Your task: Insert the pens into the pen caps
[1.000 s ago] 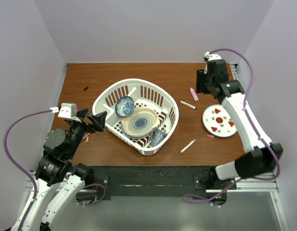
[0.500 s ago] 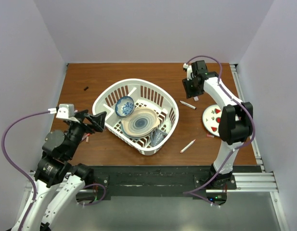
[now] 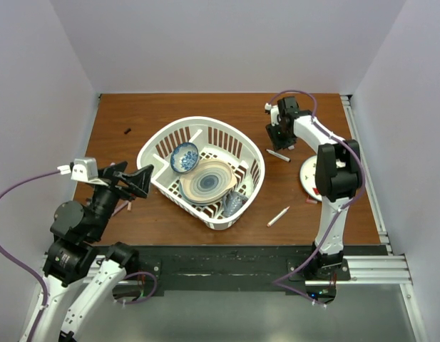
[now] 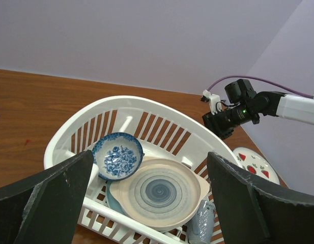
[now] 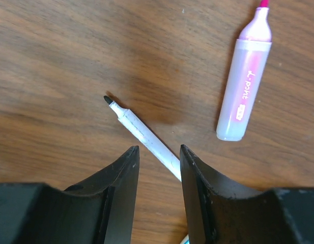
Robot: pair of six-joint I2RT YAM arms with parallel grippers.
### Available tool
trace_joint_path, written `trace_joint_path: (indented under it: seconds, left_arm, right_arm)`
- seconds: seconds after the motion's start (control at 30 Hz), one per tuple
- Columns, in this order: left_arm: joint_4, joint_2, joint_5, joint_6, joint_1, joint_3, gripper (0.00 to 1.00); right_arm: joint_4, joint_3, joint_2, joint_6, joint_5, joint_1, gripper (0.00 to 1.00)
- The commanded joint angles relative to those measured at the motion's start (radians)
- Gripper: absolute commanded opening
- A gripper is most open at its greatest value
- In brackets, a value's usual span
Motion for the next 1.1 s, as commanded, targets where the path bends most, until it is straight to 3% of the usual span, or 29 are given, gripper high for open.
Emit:
trace_joint_path:
  seconds: [0.0, 0.5, 0.67, 0.73, 0.77, 0.87, 1.07]
  left_arm:
    - [0.015, -0.012, 0.008, -0.020, 0.004, 0.034, 0.98]
    - [0.018, -0.024, 0.100, -0.050, 0.004, 0.040, 0.97]
    - [0.002, 0.031, 0.109, -0.060, 0.004, 0.072, 0.93]
    - [-0.028, 0.105, 0.088, -0.085, 0.004, 0.124, 0.92]
    - [-0.066, 0.135, 0.091, -0.090, 0.004, 0.149, 0.92]
    - [-0.096, 0.255, 0.155, -0.093, 0.004, 0.222, 0.89]
    - [-0.079, 0.473, 0.328, -0.105, 0.004, 0.328, 0.80]
  right_arm:
    - [0.034, 0.014, -0.006, -0.022, -0.025, -0.002, 0.41]
    - [0.020, -0.077, 0.016, 0.018, -0.028, -0.004, 0.38]
    - [0.005, -0.092, 0.025, 0.062, -0.016, -0.004, 0.26]
    - [-0.017, -0.092, 0.031, 0.087, -0.010, -0.004, 0.21]
    - [-0.021, -0.092, 0.031, 0.098, 0.007, -0.004, 0.12]
    - [-0.005, -0.123, -0.002, 0.168, 0.027, -0.004, 0.01]
    - [0.068, -0.247, -0.275, 0.329, 0.012, -0.002, 0.00]
